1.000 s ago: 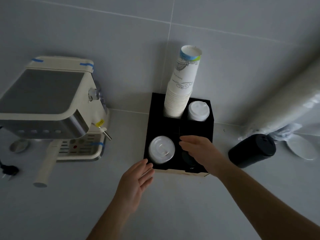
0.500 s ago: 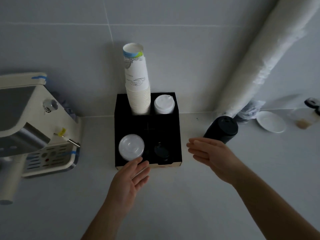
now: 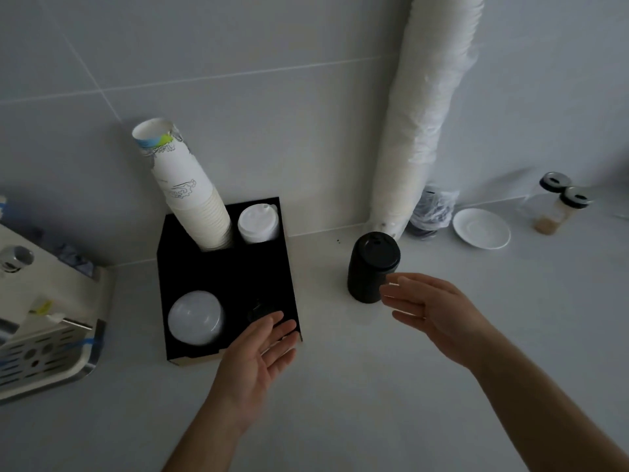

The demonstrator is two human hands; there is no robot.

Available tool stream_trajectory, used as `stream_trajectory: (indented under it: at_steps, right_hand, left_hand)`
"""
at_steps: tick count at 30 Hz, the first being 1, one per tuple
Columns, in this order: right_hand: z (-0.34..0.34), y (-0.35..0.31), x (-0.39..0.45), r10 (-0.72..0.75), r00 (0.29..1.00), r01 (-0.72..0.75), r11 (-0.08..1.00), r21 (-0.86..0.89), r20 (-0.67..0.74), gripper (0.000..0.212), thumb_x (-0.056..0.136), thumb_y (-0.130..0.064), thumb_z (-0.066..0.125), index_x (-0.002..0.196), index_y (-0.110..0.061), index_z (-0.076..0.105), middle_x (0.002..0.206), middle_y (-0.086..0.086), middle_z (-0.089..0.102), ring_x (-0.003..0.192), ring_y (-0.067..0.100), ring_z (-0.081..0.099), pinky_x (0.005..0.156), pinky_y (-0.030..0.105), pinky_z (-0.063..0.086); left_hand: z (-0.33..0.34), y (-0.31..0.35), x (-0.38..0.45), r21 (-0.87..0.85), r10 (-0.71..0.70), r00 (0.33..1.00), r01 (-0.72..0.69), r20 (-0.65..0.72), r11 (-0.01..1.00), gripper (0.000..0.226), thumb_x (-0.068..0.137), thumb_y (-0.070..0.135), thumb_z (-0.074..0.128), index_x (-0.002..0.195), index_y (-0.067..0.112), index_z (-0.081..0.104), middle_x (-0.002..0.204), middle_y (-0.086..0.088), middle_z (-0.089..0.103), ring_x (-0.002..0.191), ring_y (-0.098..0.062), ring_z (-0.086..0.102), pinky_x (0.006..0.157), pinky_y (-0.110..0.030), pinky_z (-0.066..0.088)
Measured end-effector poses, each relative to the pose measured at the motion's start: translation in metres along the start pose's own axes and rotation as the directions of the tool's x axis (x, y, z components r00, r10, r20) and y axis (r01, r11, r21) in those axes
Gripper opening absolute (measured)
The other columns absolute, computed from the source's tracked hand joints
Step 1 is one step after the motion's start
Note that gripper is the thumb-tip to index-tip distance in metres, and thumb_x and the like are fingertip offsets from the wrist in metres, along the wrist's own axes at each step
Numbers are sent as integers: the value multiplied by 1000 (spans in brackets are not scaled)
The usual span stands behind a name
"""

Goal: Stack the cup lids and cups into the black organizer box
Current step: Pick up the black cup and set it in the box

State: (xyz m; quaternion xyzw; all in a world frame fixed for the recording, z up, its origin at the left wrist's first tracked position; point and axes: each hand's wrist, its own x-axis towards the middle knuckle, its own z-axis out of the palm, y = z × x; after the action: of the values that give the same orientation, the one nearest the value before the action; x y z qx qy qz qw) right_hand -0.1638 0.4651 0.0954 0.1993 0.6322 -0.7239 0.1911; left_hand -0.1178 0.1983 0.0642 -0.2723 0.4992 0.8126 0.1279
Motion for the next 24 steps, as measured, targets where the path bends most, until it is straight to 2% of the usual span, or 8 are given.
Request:
stream_trajectory:
  at_steps: [6,11,15,18,21,24]
  right_hand:
    - [-33,-13,20,-13,1000,13,995,-100,-8,17,94,-18,59,107,-18,70,111,4,75,107,19,68,100,40,48]
    - [-53,-17,48,-25,997,17,994,-110,-73,21,94,-21,62,113,-16,68,117,4,70,111,21,64,96,39,49]
    - [-56,-14,75,-27,997,15,985,-172,-69,33,93,-24,64,124,-16,64,120,2,65,116,22,59,96,38,48]
    - [-53,-13,97,-9,999,-4,971,-239,-53,47,89,-31,68,134,-21,57,132,2,60,113,19,58,99,39,47]
    - [-47,-15,116,23,999,-31,965,-259,-35,59,85,-40,70,139,-25,52,142,3,52,121,22,54,106,45,44]
    - [-39,-17,137,51,999,-54,958,-281,-19,64,84,-41,70,142,-26,48,148,2,48,129,25,49,109,48,42]
  left_hand:
    - [38,10,24,132,2,1000,-3,13,991,26,96,23,49,113,10,63,111,-13,71,104,-25,67,91,-38,51]
    - [77,11,48,290,2,1000,-9,26,957,22,94,27,55,112,17,62,117,-8,67,109,-21,64,90,-35,50]
    - [111,5,65,401,5,999,-21,40,916,5,93,28,57,98,27,59,118,-2,62,111,-17,59,88,-30,48]
    - [124,-2,87,474,31,999,-34,14,880,21,88,33,63,108,26,59,122,-1,60,109,-13,58,90,-30,48]
    - [134,-5,108,540,47,998,-21,-34,841,43,83,40,67,121,24,56,125,-1,59,113,-17,58,103,-40,45]
    - [146,-3,124,573,40,998,-8,-44,819,63,74,50,68,130,24,53,129,-3,58,117,-20,56,105,-45,44]
